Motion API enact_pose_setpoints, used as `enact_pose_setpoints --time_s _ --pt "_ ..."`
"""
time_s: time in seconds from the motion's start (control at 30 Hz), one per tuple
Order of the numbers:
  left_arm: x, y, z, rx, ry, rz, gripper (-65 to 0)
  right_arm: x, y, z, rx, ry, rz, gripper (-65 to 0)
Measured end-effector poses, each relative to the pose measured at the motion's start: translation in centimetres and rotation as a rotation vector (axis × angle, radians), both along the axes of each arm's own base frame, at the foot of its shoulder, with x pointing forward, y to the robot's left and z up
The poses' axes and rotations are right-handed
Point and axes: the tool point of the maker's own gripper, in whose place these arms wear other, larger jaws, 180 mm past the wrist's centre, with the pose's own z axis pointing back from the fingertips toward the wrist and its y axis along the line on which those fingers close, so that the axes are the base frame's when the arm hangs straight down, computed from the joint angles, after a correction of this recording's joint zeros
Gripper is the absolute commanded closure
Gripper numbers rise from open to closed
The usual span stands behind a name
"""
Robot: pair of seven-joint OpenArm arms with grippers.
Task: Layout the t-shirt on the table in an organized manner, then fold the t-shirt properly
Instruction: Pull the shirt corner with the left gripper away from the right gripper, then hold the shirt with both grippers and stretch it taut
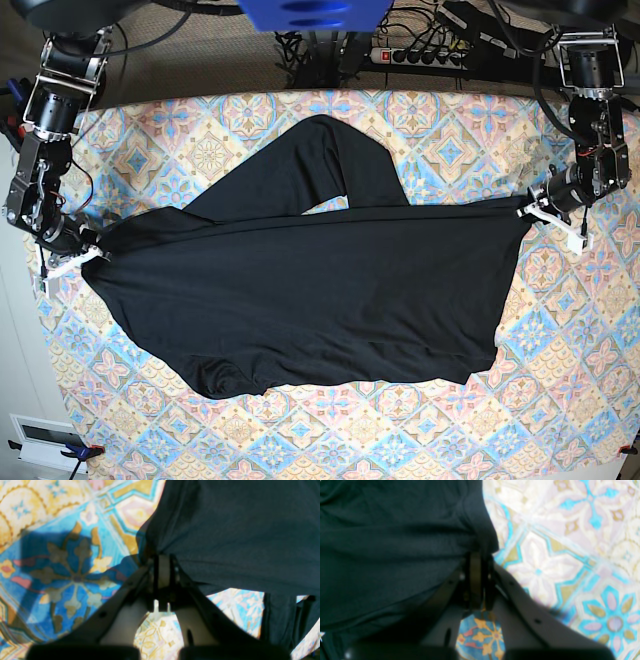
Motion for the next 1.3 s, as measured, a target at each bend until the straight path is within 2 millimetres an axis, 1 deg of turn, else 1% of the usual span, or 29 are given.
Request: enact_pose_setpoints --time_s 0.1,0.17,0.27,0.33,0.4,0.47,0.53,0.57,0.63,0.7,0.77,0.83,0.9,0.97,1.07,1.17,1.27,1.3 --pt "-0.2 0.0 0.0 -0.005 0.014 -0.002 -5.4 -0.1 0.0 -0.1 0.001 0.001 0.000 -0.1" --pt "-0.4 0.5 0.3 -0.017 0.019 0.017 -8.6 0.0 0.0 0.0 0.000 0.000 0.000 -0.4" --pt "-0.1 2.0 1.2 -0.024 -0.018 0.077 -14.3 0.0 0.0 0.0 0.001 -0.001 0.000 -3.7" --pt "0.1 2.1 1.3 -0.040 -0.036 0.103 -19.2 0.0 0.0 0.0 0.000 -0.001 0.000 -6.7" --pt "-0.7 1.5 0.7 -0.069 -0.012 0.106 -23.8 0.0 0.0 0.0 0.000 -0.001 0.000 -8.9" --pt "-1.4 0.9 0.7 -0.104 0.007 0.090 -27.7 0.0 0.0 0.0 -0.001 -0.001 0.000 -10.1" --pt "-1.6 0.1 1.9 -0.131 -0.029 0.059 -30.1 0.0 0.0 0.0 -0.001 0.000 -0.001 -10.6" --pt "-1.7 -0.8 2.8 -0.145 -0.056 0.025 -31.1 0.0 0.0 0.0 -0.001 0.001 -0.003 -10.6" --pt "-1.7 -1.7 4.4 -0.134 -0.100 -0.014 -32.1 0.0 0.0 0.0 0.000 -0.001 -0.001 -10.6" --pt "-2.5 -2.7 5.5 -0.128 -0.129 -0.049 -32.1 0.1 -0.1 0.1 -0.003 -0.002 -0.005 -10.6" --pt "-3.2 -3.2 5.8 -0.124 -0.139 -0.050 -32.1 0.0 0.0 0.0 -0.001 -0.003 -0.001 -10.6" --pt "-4.1 -3.6 5.7 -0.129 -0.133 -0.044 -32.1 0.0 0.0 0.0 0.000 0.000 -0.003 -10.6" --pt "-4.6 -5.1 5.8 -0.139 -0.141 -0.068 -32.1 -0.1 -0.1 -0.1 -0.004 0.003 -0.004 -10.6" --pt "-4.6 -8.1 5.6 -0.186 -0.150 -0.113 -32.1 0.1 0.0 0.1 -0.001 -0.004 0.000 -10.6" --pt "-5.1 -12.9 4.3 -0.288 -0.120 -0.166 -32.1 0.0 -0.1 0.0 -0.004 -0.001 -0.004 -10.6" --pt "-5.0 -15.4 3.0 -0.335 -0.094 -0.173 -32.1 0.0 0.0 0.0 0.000 -0.003 0.000 -10.6" --pt "-5.5 -17.0 0.2 -0.326 -0.029 -0.152 -32.3 0.0 -0.1 0.0 -0.003 -0.001 -0.004 -10.6" --pt "-5.6 -17.6 -0.5 -0.333 -0.009 -0.152 -32.3 0.0 -0.1 0.0 -0.003 -0.002 -0.002 -10.6"
